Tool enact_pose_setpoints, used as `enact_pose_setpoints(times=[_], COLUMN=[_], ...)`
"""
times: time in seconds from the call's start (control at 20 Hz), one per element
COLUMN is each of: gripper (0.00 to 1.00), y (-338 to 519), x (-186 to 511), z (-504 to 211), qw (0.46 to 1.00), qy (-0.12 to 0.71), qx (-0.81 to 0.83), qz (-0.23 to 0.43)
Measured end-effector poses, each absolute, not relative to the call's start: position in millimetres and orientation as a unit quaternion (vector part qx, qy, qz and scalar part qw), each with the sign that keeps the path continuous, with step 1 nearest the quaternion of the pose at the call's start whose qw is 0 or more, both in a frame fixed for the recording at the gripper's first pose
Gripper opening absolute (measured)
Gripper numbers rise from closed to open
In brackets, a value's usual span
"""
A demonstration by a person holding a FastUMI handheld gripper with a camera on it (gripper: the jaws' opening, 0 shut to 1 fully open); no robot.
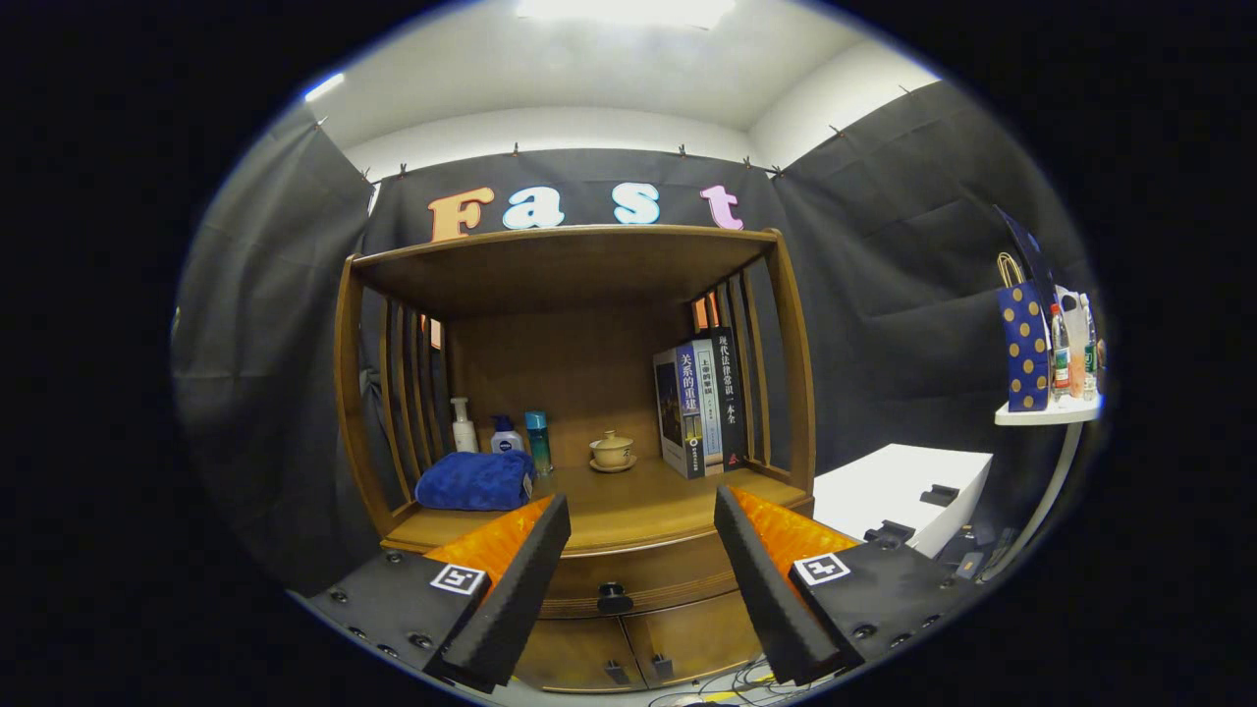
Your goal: Pull open the drawer, take out the items inside it, and place them on the countertop above the cabinet.
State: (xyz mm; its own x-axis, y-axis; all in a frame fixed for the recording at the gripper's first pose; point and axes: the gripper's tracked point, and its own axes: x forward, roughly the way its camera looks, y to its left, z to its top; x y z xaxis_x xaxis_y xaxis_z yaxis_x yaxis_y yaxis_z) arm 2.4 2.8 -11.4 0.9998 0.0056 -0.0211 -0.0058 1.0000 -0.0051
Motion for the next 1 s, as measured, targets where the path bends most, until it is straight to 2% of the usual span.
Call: enact_pose_setpoints(times=[0.25,0.5,0.7,1.0], gripper=[0.98,0.98,0.98,0.98], y=[5.5,12.4,28.7,26.2], x=[8.1,33.7,55.4,104.1], z=[-25.2,-68.4,-120.9,-204.3], qw=[1.000,1.000,0.998,0.992], qy=[0.012,0.022,0.050,0.096], qx=[-0.004,-0.011,-0.014,-0.058], qz=[0.007,0.017,0.047,0.055])
